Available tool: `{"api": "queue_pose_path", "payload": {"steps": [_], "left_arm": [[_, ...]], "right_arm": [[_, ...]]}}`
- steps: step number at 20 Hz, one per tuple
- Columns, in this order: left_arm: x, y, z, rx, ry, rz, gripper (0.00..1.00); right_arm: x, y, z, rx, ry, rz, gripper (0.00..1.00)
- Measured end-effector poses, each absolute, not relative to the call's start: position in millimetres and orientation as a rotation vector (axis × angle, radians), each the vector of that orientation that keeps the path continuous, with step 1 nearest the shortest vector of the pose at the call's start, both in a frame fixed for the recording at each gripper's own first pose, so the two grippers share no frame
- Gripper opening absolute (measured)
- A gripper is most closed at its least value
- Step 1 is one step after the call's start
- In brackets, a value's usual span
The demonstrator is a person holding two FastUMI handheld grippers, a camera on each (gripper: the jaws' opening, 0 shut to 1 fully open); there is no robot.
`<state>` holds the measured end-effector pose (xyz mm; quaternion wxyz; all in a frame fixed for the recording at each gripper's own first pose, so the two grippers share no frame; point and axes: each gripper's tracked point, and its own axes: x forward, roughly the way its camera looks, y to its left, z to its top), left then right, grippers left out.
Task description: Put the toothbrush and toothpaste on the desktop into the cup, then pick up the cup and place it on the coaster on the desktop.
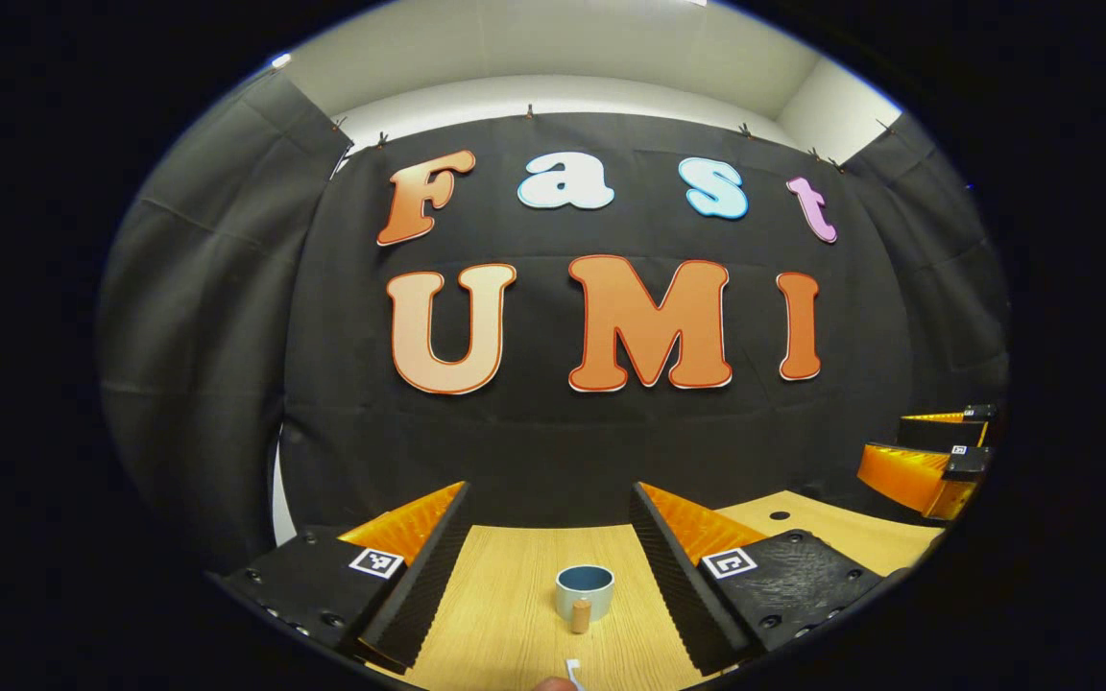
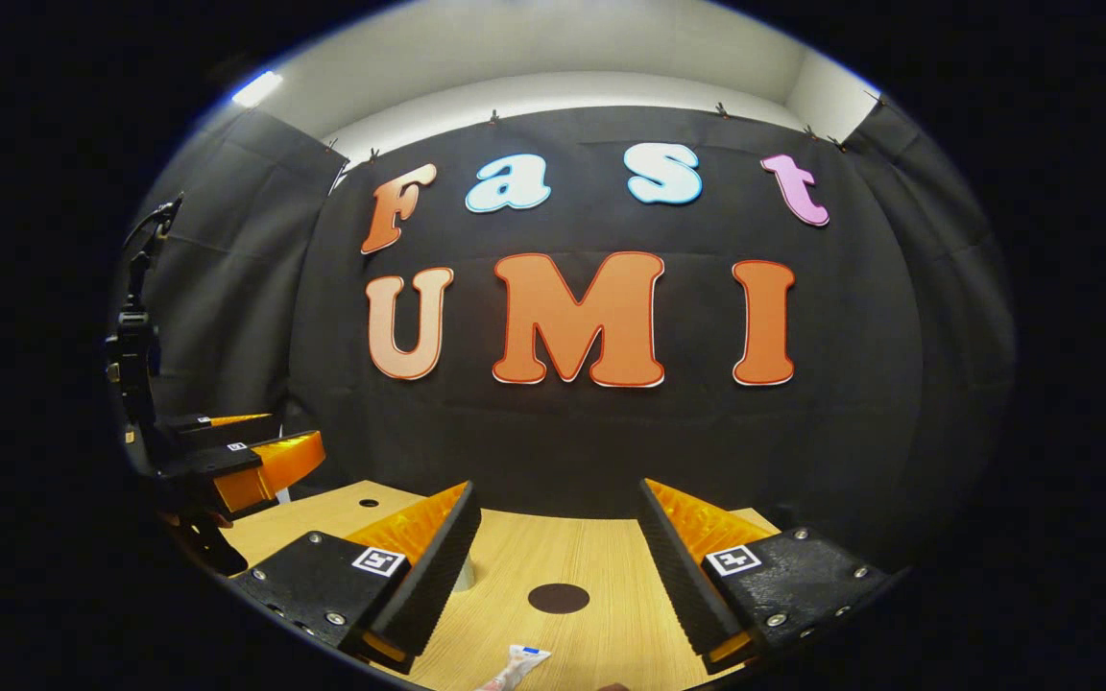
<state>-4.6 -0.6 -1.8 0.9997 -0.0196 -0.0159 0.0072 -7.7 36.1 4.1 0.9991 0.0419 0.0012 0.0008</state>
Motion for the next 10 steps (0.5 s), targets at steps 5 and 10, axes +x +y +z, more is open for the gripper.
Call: {"api": "queue_pose_path", "payload": {"steps": [5,10], "left_arm": [[-3,-1,-16,-0.027,0.027,0.003,0.96],[3,0,-47,0.026,0.179,0.0,0.97]], "right_arm": [[-6,40,8,0.013,-0.024,0.002,0.98],[-4,42,-17,0.05,0.1,0.042,0.98]]}}
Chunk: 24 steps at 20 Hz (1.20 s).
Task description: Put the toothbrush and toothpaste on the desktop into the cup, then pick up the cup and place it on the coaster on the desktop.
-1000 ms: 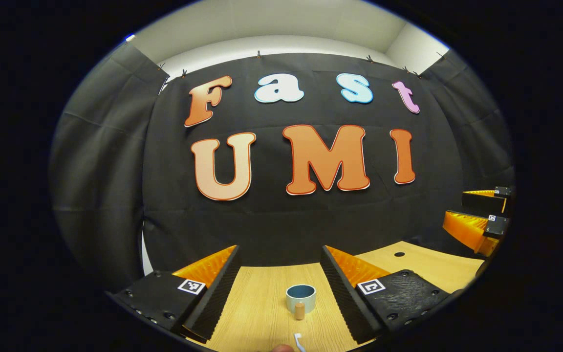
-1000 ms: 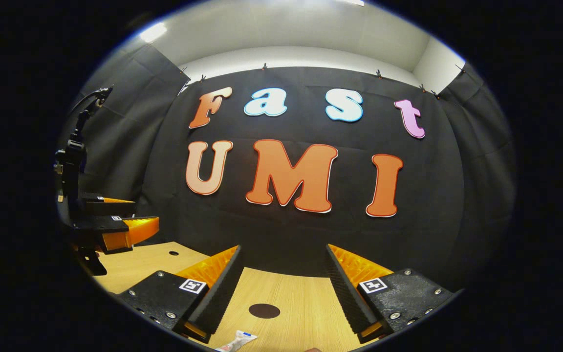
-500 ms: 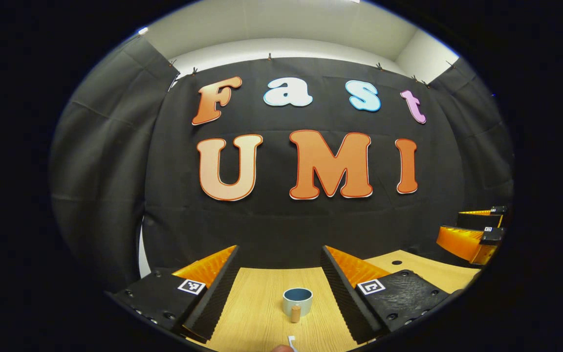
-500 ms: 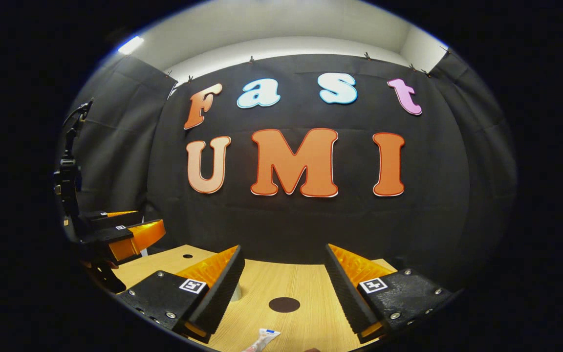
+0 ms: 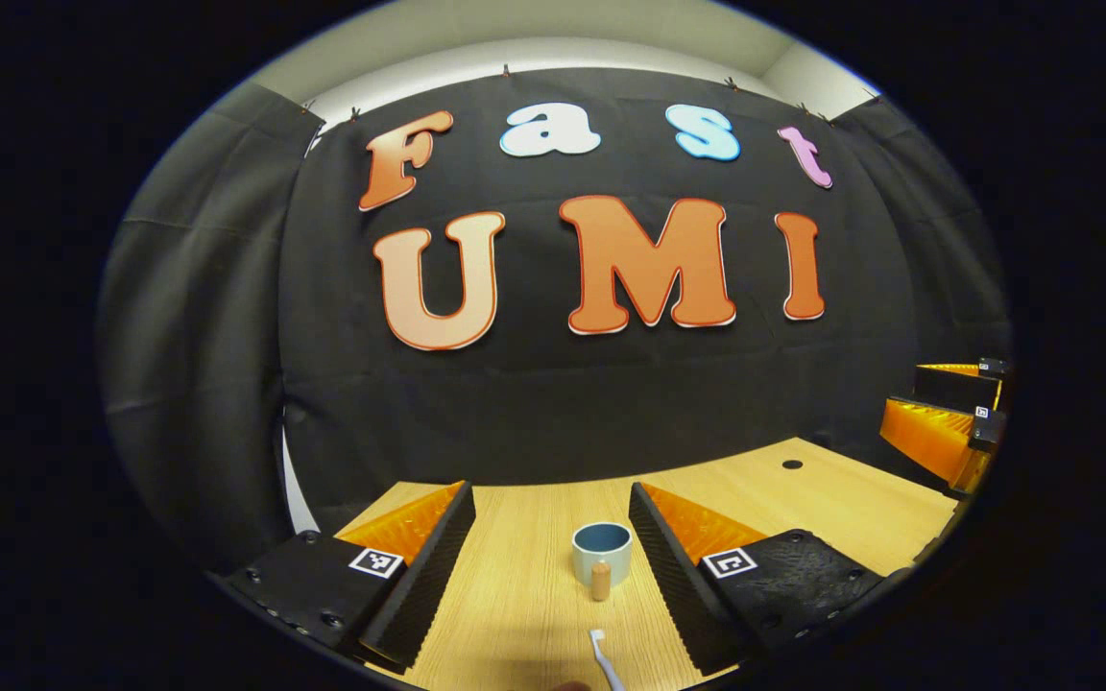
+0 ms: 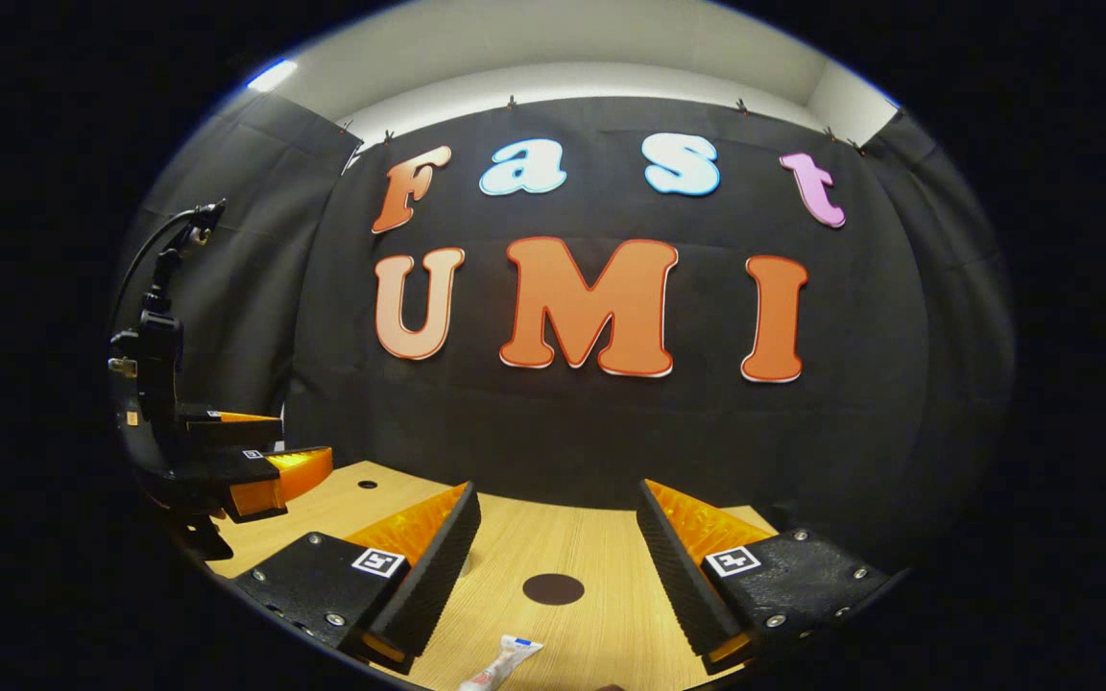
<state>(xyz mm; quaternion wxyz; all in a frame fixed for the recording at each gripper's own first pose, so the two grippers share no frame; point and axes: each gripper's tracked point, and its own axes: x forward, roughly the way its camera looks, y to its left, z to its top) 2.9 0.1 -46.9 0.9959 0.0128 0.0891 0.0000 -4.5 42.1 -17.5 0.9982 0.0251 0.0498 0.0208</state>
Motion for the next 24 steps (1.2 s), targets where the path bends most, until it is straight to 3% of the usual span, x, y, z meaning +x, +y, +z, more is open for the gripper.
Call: {"api": "queue_pose_path", "payload": {"steps": [15,24], "left_arm": [[-18,-24,-206,-0.141,0.876,-0.089,0.97],[-35,-26,-260,-0.181,1.166,-0.075,0.95]], "right_arm": [[-21,69,-140,0.094,0.672,0.139,0.94],[-33,86,-216,0.094,0.937,0.17,0.88]]}}
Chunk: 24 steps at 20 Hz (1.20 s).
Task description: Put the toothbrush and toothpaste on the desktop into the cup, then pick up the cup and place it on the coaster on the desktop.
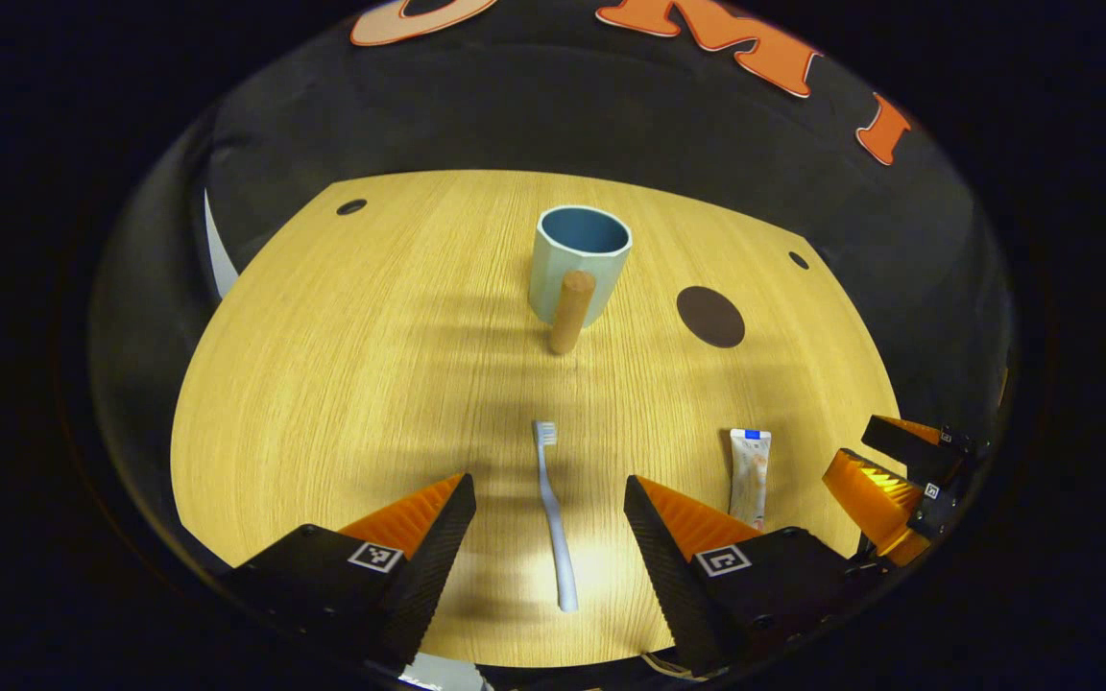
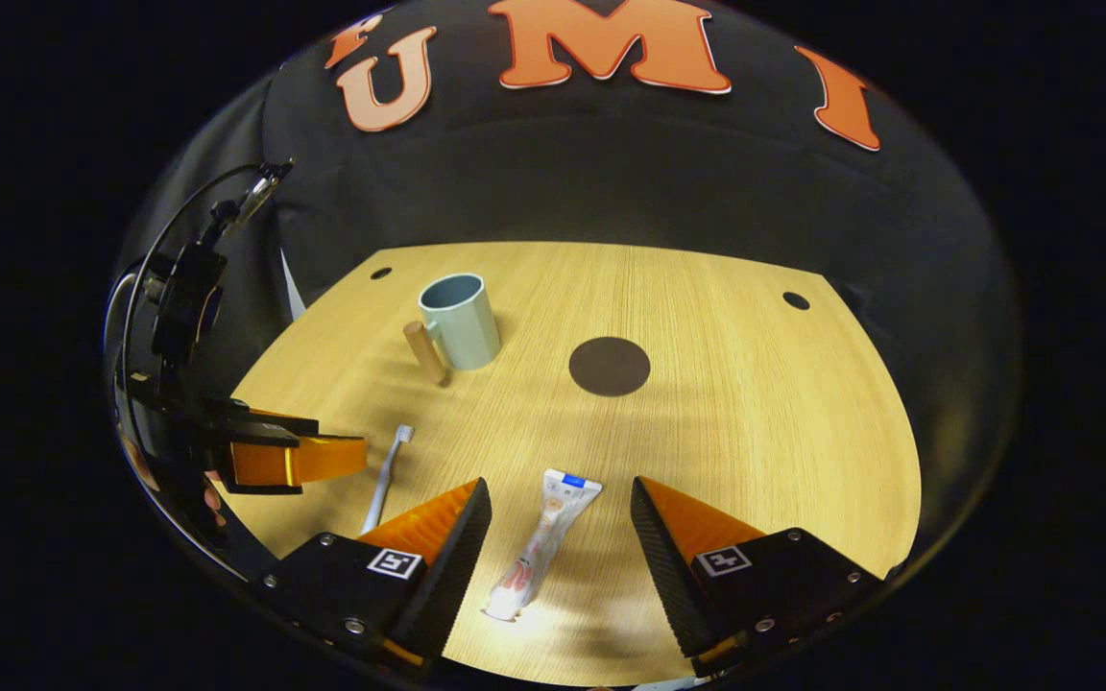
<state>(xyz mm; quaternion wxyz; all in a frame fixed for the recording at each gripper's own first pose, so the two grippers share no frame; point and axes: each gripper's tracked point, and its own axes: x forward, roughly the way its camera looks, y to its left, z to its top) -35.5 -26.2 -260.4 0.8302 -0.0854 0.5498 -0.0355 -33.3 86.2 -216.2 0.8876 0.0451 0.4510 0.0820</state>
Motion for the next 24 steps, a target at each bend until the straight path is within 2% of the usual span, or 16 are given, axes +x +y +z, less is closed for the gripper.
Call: {"api": "queue_pose_path", "payload": {"steps": [3,4,5,7,12,14,15,16,17,20,21,22,23,24], "left_arm": [[-36,-28,-272,-0.173,1.216,-0.064,0.95],[-35,-26,-277,-0.168,1.235,-0.051,0.95],[-42,-28,-286,-0.173,1.29,-0.037,0.9],[-44,-29,-299,-0.173,1.332,-0.023,0.82],[-44,-23,-326,-0.156,1.382,0.008,0.84],[-48,-22,-330,-0.151,1.393,0.035,0.8],[-50,-23,-336,-0.155,1.394,0.045,0.76],[-51,-22,-336,-0.159,1.393,0.055,0.71],[-48,-19,-337,-0.162,1.384,0.062,0.58],[-40,-15,-332,-0.19,1.347,0.072,0.41],[-42,-16,-331,-0.191,1.349,0.082,0.26],[-39,-16,-327,-0.199,1.34,0.087,0.2],[-37,-16,-326,-0.199,1.34,0.085,0.15],[-33,-14,-323,-0.201,1.324,0.097,0.14]], "right_arm": [[-33,90,-235,0.079,1.002,0.159,0.82],[-34,92,-244,0.08,1.026,0.16,0.75],[-36,98,-254,0.089,1.057,0.172,0.78],[-42,101,-276,0.09,1.117,0.171,0.78],[-48,106,-301,0.097,1.157,0.173,0.77],[-48,106,-307,0.102,1.168,0.167,0.77],[-47,106,-311,0.101,1.172,0.159,0.77],[-48,108,-313,0.11,1.175,0.159,0.72],[-47,112,-315,0.128,1.18,0.171,0.68],[-45,116,-315,0.189,1.162,0.17,0.4],[-44,115,-314,0.191,1.156,0.165,0.33],[-42,117,-315,0.19,1.144,0.172,0.25],[-42,118,-315,0.189,1.137,0.179,0.19],[-43,117,-313,0.197,1.127,0.181,0.21]]}}
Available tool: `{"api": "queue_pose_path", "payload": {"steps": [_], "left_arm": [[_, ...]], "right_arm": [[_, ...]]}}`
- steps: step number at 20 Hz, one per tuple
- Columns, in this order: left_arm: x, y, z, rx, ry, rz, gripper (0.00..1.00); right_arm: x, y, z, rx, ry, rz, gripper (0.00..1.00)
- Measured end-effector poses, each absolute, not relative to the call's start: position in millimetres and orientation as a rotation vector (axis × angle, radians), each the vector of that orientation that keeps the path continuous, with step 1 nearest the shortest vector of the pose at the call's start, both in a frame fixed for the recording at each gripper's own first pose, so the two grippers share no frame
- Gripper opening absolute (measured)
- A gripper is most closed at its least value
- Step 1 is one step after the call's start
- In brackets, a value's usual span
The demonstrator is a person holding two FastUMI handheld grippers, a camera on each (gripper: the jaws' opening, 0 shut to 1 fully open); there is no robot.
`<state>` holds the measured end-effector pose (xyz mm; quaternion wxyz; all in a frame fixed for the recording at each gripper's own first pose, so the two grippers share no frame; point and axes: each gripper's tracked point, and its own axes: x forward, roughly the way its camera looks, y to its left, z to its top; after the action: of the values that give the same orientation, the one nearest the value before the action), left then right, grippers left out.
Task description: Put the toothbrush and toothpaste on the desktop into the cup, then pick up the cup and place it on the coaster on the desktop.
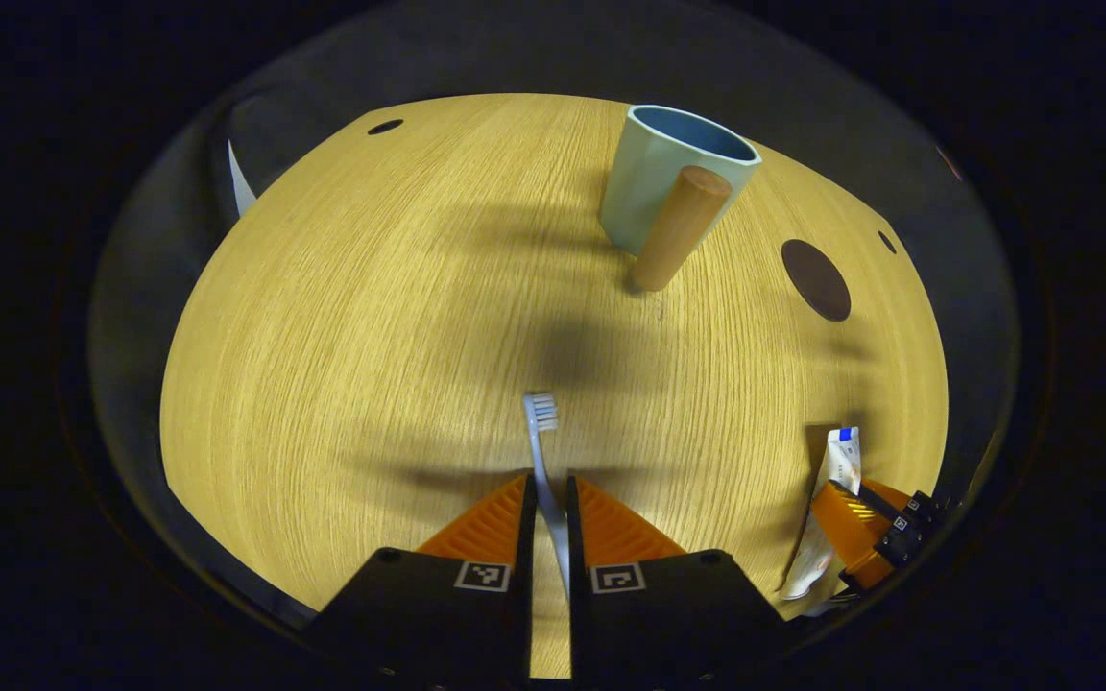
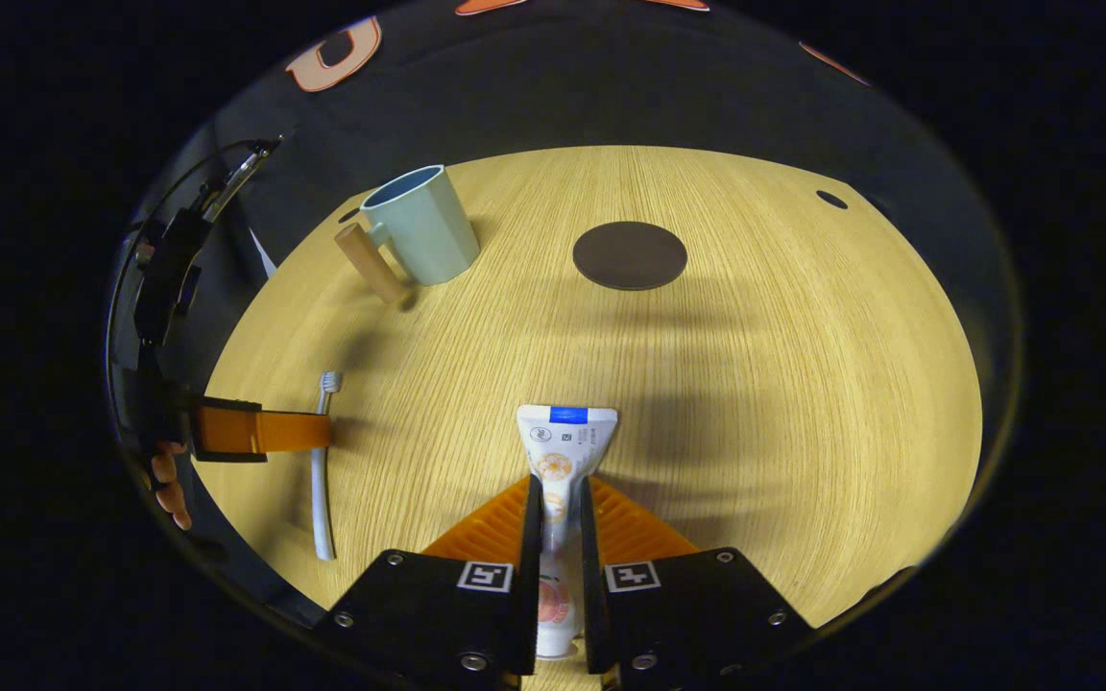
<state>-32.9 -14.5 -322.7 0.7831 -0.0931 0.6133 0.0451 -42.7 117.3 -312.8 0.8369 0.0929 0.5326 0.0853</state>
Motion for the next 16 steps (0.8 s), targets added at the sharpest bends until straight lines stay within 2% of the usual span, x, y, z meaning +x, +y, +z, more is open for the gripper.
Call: {"api": "queue_pose_path", "payload": {"steps": [1,2,4,8,9,11,14,16], "left_arm": [[-29,-12,-321,-0.198,1.313,0.118,0.16],[-21,-13,-321,-0.197,1.292,0.104,0.07],[-6,-14,-317,-0.204,1.268,0.085,0.05],[34,-10,-310,-0.155,1.236,0.046,0.05],[0,-5,-300,-0.147,1.226,0.041,0.05],[31,-20,-308,-0.154,1.211,0.025,0.05],[38,-11,-304,-0.185,1.194,0.011,0.05],[36,-1,-306,-0.176,1.191,0.006,0.05]], "right_arm": [[-41,117,-312,0.204,1.124,0.185,0.19],[-41,117,-311,0.219,1.118,0.181,0.17],[-40,119,-311,0.229,1.099,0.184,0.13],[-38,118,-310,0.226,1.07,0.215,0.11],[-39,118,-309,0.225,1.065,0.224,0.1],[-40,120,-307,0.241,1.072,0.237,0.08],[-38,118,-307,0.221,1.058,0.242,0.06],[-36,114,-306,0.214,1.044,0.204,0.06]]}}
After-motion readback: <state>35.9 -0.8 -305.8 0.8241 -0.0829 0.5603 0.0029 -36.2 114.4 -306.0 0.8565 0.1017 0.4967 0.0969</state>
